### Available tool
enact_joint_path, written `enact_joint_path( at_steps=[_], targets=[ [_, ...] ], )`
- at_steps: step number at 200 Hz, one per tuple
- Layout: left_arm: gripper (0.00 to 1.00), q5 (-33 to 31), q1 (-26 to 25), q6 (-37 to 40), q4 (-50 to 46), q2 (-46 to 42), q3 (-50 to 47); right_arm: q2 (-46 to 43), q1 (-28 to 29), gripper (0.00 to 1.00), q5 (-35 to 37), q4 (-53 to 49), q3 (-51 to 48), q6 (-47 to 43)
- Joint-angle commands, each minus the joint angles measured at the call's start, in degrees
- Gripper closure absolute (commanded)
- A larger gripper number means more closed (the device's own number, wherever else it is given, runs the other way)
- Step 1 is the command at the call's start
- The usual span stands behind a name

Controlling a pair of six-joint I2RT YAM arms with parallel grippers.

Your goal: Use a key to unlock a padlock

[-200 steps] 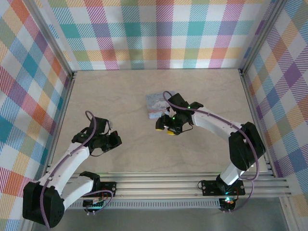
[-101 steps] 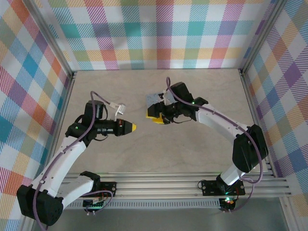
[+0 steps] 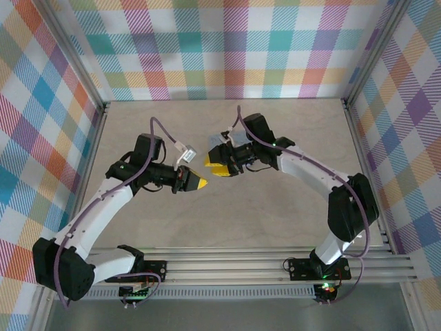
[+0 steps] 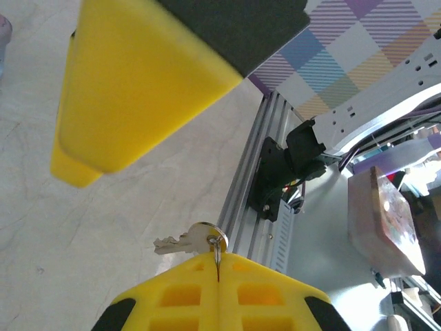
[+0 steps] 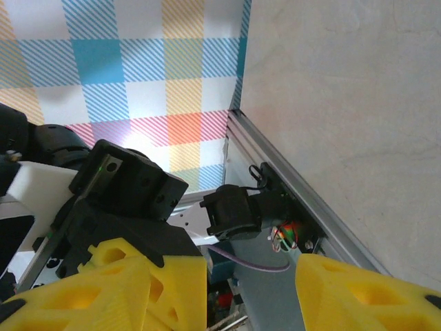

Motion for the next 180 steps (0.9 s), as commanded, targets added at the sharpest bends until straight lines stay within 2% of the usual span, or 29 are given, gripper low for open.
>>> enact_joint_path(
  at_steps=[1, 58, 86, 130, 180],
  targets=[
    [1.00, 1.06, -0.68, 3.72, -0.97, 1.06, 2.44, 1.25, -0.07, 0.42, -3.67, -1.12, 2.12, -0.36],
    [1.00, -3.46, -0.62, 3.04, 1.07, 4.04, 3.90, 2.27, -0.06, 0.44, -5.19, 2.29, 1.00, 4.09],
    [1.00, -7.41, -0.68, 1.76, 4.58, 3.13, 2.24, 2.56, -0.07, 0.47, -4.43, 3.74, -0.10, 8.59],
    [1.00, -13.44, -0.85, 1.88, 7.22, 1.61, 0.74, 3.06, 0.54, 0.45, -0.63, 1.78, -0.43, 14.12],
    [1.00, -14.36, -2.34, 3.02, 8.03, 1.23, -0.15, 4.90, 1.20, 0.49, 1.43, 2.26, 0.61, 19.06]
  ],
)
